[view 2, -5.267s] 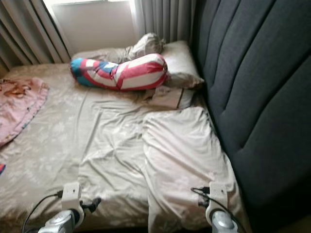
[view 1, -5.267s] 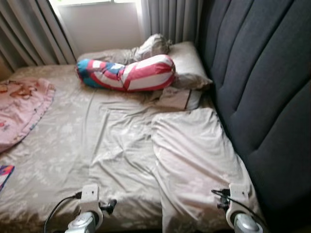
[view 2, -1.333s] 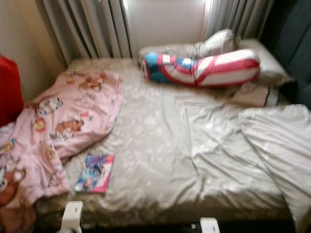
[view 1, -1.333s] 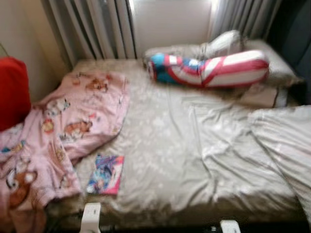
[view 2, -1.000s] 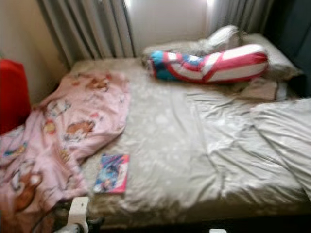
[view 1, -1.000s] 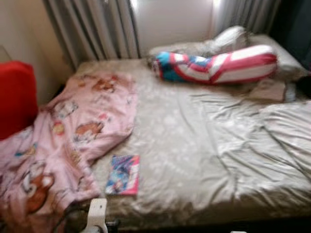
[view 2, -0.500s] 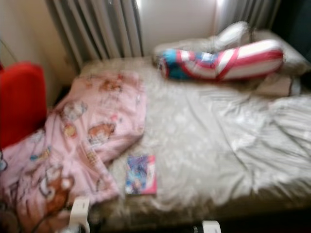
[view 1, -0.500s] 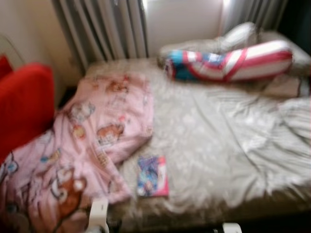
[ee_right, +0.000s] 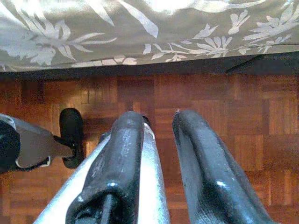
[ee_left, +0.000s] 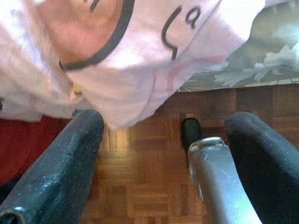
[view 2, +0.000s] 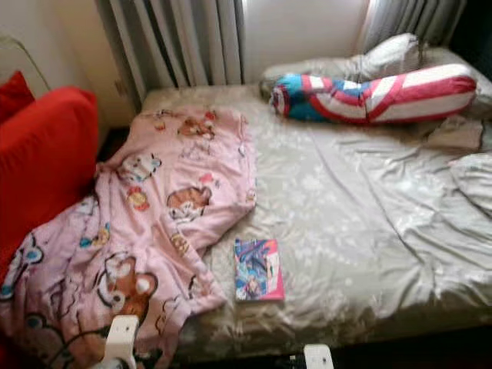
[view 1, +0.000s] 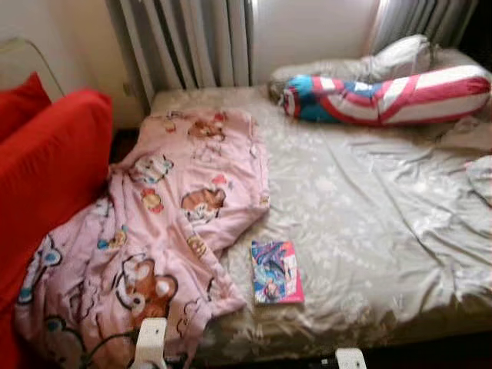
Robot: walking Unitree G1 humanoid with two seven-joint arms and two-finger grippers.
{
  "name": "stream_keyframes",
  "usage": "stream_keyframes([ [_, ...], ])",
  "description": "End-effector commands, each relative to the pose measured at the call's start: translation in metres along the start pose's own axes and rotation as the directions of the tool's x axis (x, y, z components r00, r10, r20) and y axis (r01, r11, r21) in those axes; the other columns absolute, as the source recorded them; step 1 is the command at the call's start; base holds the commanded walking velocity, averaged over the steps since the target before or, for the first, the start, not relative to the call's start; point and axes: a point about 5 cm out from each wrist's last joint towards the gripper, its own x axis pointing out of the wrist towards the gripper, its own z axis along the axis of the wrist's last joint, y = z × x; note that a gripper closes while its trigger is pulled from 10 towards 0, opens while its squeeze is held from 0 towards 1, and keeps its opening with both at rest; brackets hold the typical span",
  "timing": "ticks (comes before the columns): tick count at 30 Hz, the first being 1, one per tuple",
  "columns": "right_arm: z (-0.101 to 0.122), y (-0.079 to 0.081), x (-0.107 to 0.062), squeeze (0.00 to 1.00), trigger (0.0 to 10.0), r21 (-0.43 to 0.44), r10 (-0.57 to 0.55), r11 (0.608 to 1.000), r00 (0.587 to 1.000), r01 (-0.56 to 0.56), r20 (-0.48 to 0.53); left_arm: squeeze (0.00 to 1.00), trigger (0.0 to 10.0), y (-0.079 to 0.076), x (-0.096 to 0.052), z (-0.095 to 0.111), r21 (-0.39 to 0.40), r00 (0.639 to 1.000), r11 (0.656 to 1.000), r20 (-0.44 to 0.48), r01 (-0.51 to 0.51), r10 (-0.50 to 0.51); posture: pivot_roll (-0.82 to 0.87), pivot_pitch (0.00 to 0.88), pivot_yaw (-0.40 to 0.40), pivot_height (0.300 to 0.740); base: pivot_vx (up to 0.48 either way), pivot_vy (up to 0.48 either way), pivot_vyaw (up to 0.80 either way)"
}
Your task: Clean up the room
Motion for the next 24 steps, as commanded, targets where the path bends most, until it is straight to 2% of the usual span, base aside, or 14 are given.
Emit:
stream_keyframes([
  [1, -0.0125, -0.0001, -0.0024, 0.00, 10.0, 0.013, 0.003, 1.000, 0.999, -0.002, -0.043, 0.00, 10.0, -0.0020, -0.0001, -0.0028, -0.001, 1.000, 1.000, -0.012, 0.010, -0.010, -0.10, 0.022, 0.031, 0.740, 0.000, 0.000, 0.00],
  [20, -0.0126, 0.0003, -0.0025, 0.00, 10.0, -0.007, 0.016, 1.000, 0.999, -0.016, -0.044, 0.00, 10.0, -0.0020, -0.0004, -0.0051, 0.010, 1.000, 1.000, -0.023, 0.017, -0.016, -0.10, 0.005, 0.034, 0.740, 0.000, 0.000, 0.00],
  [24, -0.0111, -0.0010, -0.0024, 0.00, 10.0, 0.023, 0.006, 1.000, 1.000, -0.005, -0.030, 0.00, 10.0, -0.0025, -0.0005, -0.0055, 0.013, 1.000, 1.000, -0.023, 0.020, -0.020, -0.10, 0.000, 0.033, 0.740, 0.000, 0.000, 0.00],
])
